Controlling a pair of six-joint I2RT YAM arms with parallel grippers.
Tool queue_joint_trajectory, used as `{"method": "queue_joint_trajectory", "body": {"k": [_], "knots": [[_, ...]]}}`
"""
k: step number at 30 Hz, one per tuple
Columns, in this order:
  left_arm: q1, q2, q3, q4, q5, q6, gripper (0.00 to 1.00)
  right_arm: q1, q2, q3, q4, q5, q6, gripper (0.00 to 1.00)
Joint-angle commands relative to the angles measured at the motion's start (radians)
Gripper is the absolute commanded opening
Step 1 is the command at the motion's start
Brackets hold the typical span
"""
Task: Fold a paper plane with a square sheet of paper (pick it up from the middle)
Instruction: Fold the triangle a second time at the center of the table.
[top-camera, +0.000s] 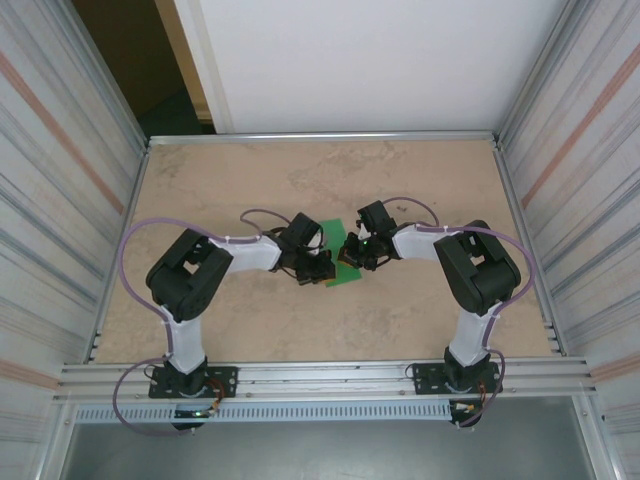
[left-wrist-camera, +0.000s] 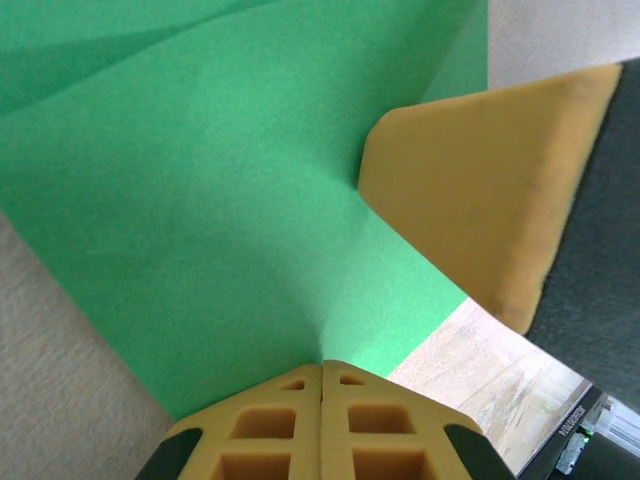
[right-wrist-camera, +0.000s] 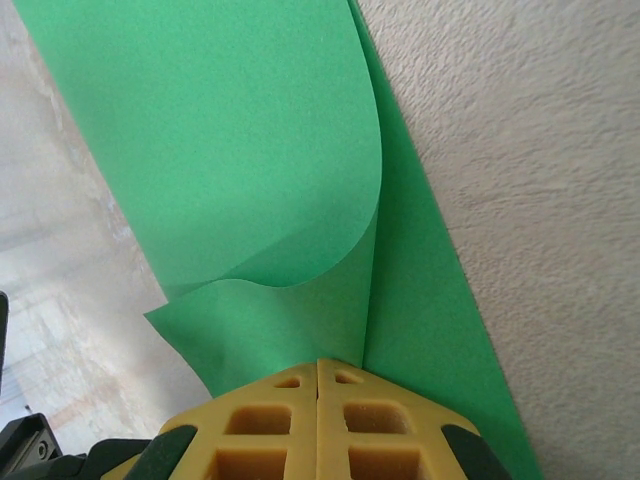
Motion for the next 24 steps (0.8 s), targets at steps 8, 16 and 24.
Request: {"method": "queue_joint_trajectory", "body": {"k": [8,16,24], "knots": [[0.009,-0.082,-0.138,-0.045,0.041,0.064,0.0,-0.014,0.048,-0.027,-0.074,0.047,0.002,0.0],[0.029,-0.221,-0.133,-0.023,0.031,0.052,0.0,-0.014,0.046,-0.018,-0.074,0.042,0.002,0.0],[0.036,-0.097,-0.06,0.053,-0.006,-0.022,0.0,-0.012,0.039,-0.018,-0.072,0.037,0.003,0.0]]}}
